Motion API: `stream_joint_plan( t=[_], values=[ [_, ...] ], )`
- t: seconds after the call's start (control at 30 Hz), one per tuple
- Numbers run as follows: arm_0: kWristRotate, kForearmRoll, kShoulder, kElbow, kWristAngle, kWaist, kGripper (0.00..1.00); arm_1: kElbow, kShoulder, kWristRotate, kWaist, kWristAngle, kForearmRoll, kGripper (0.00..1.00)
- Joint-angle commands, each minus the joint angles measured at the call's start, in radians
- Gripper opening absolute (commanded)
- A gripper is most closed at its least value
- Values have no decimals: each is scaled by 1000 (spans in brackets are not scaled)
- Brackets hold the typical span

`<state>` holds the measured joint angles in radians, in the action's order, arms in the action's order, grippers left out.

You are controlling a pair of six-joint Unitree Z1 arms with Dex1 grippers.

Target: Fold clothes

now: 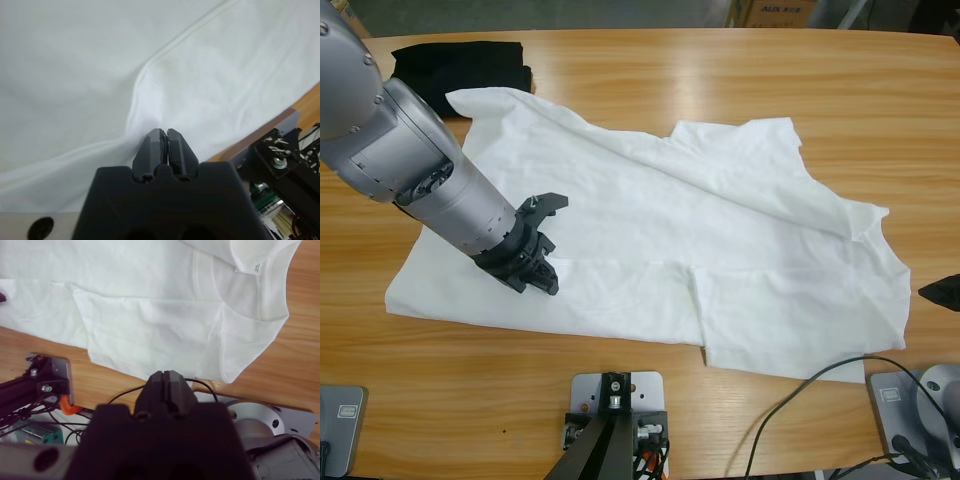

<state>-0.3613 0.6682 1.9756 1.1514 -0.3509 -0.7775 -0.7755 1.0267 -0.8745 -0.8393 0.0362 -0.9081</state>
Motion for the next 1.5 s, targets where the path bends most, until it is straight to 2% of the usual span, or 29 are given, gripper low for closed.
stream_joint_plan(
  t=[0.03,0.2,0.33,0.57,0.67,0.7,0.77,0.8,0.83,0.9,0.93,0.97,1.03,1.07,1.1,1.13,1.2,1.23,1.33,1.4,1.5],
  values=[
    [-16,-19,-6,-53,25,101,0,30,12,13,-10,-19,8,0],
    [-4,-34,-16,-73,47,170,0,30,9,14,-10,-25,6,0],
    [-8,-158,-43,-155,43,259,0,30,3,17,-10,-35,5,0],
    [2,-130,-357,-185,15,349,0,31,6,17,-10,-27,9,0],
    [38,-130,-432,-196,-73,344,0,23,-21,13,-10,-5,7,0],
    [47,-130,-448,-202,-83,336,24,17,-37,14,-10,11,1,29],
    [48,-130,-472,-230,-83,319,348,10,-39,9,-5,31,-11,176],
    [48,-130,-478,-251,-83,304,452,9,-7,9,0,31,-12,214],
    [48,-130,-483,-279,-83,286,514,8,30,10,0,32,-7,223],
    [40,-139,-494,-339,-85,277,555,1,71,45,0,75,13,219],
    [38,-142,-506,-356,-84,278,595,-4,90,116,7,121,40,215],
    [38,-142,-524,-357,-83,285,600,-19,120,205,42,144,65,214],
    [38,-143,-561,-331,-83,340,665,-85,188,328,174,125,76,225],
    [38,-143,-572,-307,-83,380,672,-130,218,371,256,86,73,322],
    [36,-143,-571,-274,-84,421,771,-180,255,413,342,24,64,493],
    [36,-143,-558,-237,-85,463,901,-236,303,454,417,-32,46,610],
    [28,-139,-509,-150,-91,545,919,-337,411,524,503,-102,7,885],
    [27,-135,-477,-99,-99,580,926,-392,462,548,528,-113,-14,948],
    [22,-78,-357,84,-105,643,994,-531,585,573,594,-121,-51,982],
    [23,-6,-248,215,-104,675,1000,-593,656,585,639,-122,-60,982],
    [24,57,-112,321,-103,703,1000,-649,737,605,680,-131,-60,975]
  ],
)
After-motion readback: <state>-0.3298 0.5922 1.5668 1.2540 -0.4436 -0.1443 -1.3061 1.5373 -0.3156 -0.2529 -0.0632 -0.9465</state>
